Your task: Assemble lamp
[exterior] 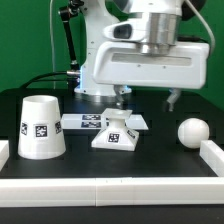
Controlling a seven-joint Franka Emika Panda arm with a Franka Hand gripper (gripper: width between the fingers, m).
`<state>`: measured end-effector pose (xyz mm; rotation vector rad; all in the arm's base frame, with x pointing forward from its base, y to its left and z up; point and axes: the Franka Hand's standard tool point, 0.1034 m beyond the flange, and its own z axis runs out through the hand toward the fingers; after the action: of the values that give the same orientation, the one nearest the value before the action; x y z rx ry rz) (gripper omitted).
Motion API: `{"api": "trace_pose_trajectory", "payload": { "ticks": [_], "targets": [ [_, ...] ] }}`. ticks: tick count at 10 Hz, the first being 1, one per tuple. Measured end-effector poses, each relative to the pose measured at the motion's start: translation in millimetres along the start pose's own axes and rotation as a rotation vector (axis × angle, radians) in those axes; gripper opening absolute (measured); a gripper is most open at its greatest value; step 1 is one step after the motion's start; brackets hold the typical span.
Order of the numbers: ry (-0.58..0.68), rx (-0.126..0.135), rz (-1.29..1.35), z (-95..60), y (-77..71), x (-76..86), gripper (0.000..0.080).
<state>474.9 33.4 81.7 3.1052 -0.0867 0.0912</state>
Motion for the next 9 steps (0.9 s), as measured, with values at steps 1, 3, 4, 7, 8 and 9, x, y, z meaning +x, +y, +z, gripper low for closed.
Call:
{"api": "trace_pose_trajectory", "payload": {
  "ticks": [1,3,4,7,8,9],
  "targets": [
    [0.0,0.001,0.03,1.6,-5.1,2.2,0.07],
    [-0.002,0.004,0.054,2.6,-6.3,1.2,0.0699],
    [-0.003,0.004,0.054,2.8,-6.3,1.1,0.0699],
    [-0.033,0.013,0.141,3.3,19.9,-16.1,0.07],
    [-0.041,0.012,0.127,5.1,28.9,-24.8,0.07],
    [-0.047,0.014,0.129,6.1,40.0,-34.8,0.07]
  ]
}}
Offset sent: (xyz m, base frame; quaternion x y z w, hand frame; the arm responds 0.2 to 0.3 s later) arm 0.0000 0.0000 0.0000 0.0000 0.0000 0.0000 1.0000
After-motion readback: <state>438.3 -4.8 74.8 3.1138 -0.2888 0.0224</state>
